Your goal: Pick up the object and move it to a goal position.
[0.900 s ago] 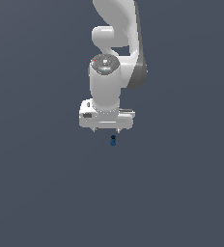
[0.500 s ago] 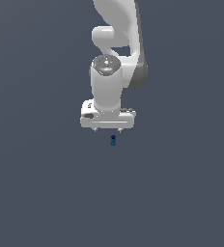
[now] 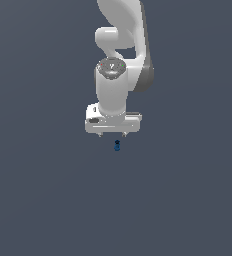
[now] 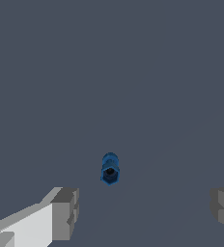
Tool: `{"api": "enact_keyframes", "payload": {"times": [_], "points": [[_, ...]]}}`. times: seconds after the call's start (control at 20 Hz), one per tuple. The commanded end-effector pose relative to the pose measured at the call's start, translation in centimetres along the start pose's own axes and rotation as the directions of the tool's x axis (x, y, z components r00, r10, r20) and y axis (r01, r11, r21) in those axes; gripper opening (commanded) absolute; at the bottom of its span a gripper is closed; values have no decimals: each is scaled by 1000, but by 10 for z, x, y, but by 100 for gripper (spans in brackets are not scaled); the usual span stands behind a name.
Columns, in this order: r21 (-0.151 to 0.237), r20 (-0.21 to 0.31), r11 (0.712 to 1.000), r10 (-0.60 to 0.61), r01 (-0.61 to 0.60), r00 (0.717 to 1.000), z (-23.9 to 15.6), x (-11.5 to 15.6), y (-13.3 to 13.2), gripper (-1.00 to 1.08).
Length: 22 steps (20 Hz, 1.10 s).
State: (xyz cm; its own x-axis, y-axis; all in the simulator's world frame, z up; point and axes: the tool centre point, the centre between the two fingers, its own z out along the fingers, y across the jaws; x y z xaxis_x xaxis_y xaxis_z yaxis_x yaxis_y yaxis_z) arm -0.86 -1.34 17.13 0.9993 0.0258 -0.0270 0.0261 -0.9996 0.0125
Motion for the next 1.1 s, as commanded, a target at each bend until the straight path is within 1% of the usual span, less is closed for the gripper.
{"api": "enact_keyframes", "payload": {"times": [0.0, 0.35, 0.6, 0.8, 1.05], "points": [[0, 0, 1000, -13, 13, 1000, 2, 0, 0, 100], [-1, -3, 995, -103, 103, 995, 13, -3, -3, 100], [-2, -7, 978, -209, 209, 978, 26, -7, -5, 100], [-3, -11, 948, -317, 317, 948, 39, -11, -9, 100], [-4, -18, 895, -447, 447, 894, 55, -17, -14, 100]]}}
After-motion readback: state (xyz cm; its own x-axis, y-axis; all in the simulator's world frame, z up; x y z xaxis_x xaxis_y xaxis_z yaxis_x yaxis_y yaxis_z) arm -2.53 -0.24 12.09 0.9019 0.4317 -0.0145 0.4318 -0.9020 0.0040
